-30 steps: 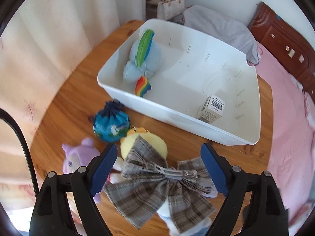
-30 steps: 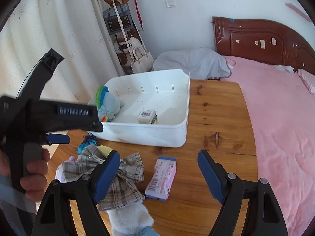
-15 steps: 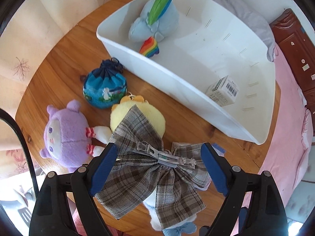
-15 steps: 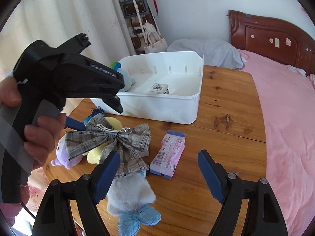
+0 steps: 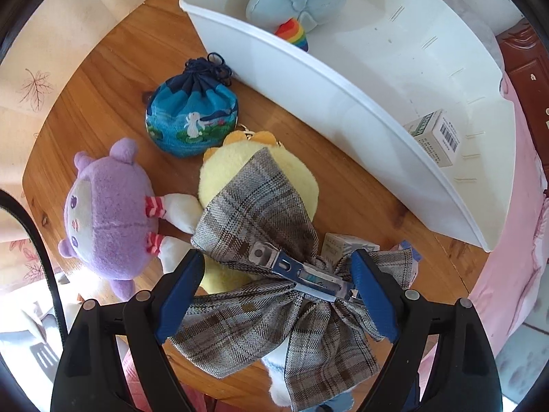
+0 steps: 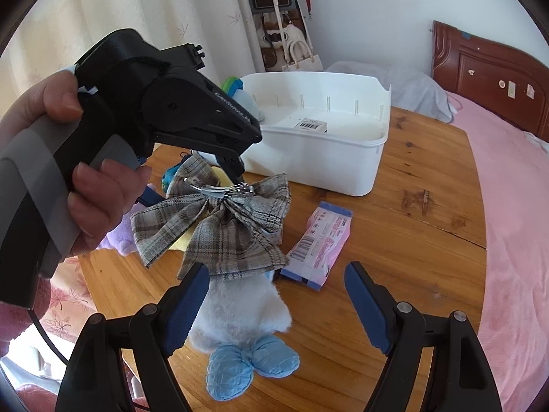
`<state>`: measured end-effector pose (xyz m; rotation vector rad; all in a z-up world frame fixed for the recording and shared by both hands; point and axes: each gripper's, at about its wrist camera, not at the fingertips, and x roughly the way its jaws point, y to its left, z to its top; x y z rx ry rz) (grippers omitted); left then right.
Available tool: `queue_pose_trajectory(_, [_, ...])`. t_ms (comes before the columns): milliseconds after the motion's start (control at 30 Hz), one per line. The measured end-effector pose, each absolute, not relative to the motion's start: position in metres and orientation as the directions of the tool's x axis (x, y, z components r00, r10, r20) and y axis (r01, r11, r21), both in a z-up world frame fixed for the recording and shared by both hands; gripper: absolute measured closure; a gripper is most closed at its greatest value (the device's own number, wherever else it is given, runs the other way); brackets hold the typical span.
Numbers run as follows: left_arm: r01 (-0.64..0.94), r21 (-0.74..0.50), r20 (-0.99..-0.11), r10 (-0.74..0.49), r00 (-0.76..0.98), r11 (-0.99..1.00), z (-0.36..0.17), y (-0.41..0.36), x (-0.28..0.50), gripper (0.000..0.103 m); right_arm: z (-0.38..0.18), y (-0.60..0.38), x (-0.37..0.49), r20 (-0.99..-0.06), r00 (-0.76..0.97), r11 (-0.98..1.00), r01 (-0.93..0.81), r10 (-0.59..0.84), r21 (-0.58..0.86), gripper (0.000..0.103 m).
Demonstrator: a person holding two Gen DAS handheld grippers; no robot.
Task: Organize objects
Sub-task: 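Grasp the plaid bow with the left gripper while right grasps the white bear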
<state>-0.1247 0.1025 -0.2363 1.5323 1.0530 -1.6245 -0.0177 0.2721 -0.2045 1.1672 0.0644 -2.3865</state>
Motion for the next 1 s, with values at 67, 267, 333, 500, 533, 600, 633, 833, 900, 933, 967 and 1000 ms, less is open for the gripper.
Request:
queue_pose_trajectory(67, [0.889, -0.114, -0.993, 0.074, -0.091, -0.444, -0.239, 0.104, -0.124, 0.014, -0.207, 0.27, -0.016, -0.762, -0.508, -0.878, 0.45, -0.403, 0.164, 0.021])
queue_pose_trajectory(267, [0.895, -0.106, -0.994, 0.077, -0.081, -0.433, -0.244, 0.109, -0.122, 0.014, -0.215, 0.262, -0.01, -0.781, -0.478, -0.86, 0.49, -0.401, 0.141, 0.021])
queue_pose_trajectory(333, [0.897, -0.1, -0.995, 0.069, -0.077, -0.431, -0.244, 0.111, -0.122, 0.014, -0.218, 0.26, -0.008, -0.783, -0.478, -0.855, 0.502, -0.399, 0.129, 0.021])
queue_pose_trajectory(500, [0.898, -0.087, -0.996, 0.051, -0.072, -0.43, -0.244, 0.116, -0.121, 0.016, -0.224, 0.251, -0.005, -0.791, -0.463, -0.84, 0.53, -0.399, 0.114, 0.021])
queue_pose_trajectory(533, [0.9, -0.083, -0.996, 0.043, -0.072, -0.427, -0.244, 0.116, -0.12, 0.019, -0.225, 0.25, -0.004, -0.793, -0.462, -0.838, 0.534, -0.398, 0.11, 0.021])
queue_pose_trajectory(600, [0.904, -0.071, -0.997, 0.027, -0.066, -0.422, -0.243, 0.117, -0.118, 0.024, -0.227, 0.247, -0.003, -0.794, -0.458, -0.832, 0.544, -0.399, 0.105, 0.021])
queue_pose_trajectory(633, [0.906, -0.067, -0.998, 0.022, -0.064, -0.419, -0.242, 0.117, -0.116, 0.028, -0.228, 0.246, -0.002, -0.793, -0.459, -0.832, 0.546, -0.4, 0.103, 0.021])
queue_pose_trajectory(833, [0.915, -0.051, -0.999, 0.016, -0.048, -0.4, -0.243, 0.116, -0.107, 0.04, -0.234, 0.24, -0.002, -0.801, -0.45, -0.828, 0.553, -0.395, 0.098, 0.021])
queue_pose_trajectory(900, [0.915, -0.057, -0.998, 0.021, -0.053, -0.4, -0.242, 0.117, -0.105, 0.042, -0.235, 0.238, -0.002, -0.8, -0.453, -0.827, 0.555, -0.393, 0.091, 0.021])
queue_pose_trajectory(933, [0.916, -0.058, -0.998, 0.019, -0.055, -0.397, -0.241, 0.117, -0.103, 0.043, -0.235, 0.237, -0.002, -0.8, -0.458, -0.828, 0.554, -0.388, 0.085, 0.021])
queue_pose_trajectory(967, [0.917, -0.056, -0.998, 0.017, -0.054, -0.395, -0.241, 0.118, -0.102, 0.046, -0.236, 0.237, -0.002, -0.798, -0.463, -0.829, 0.553, -0.386, 0.08, 0.021])
queue_pose_trajectory(1000, [0.917, -0.052, -0.999, 0.014, -0.051, -0.395, -0.24, 0.119, -0.101, 0.047, -0.236, 0.236, -0.003, -0.796, -0.465, -0.829, 0.553, -0.387, 0.079, 0.021])
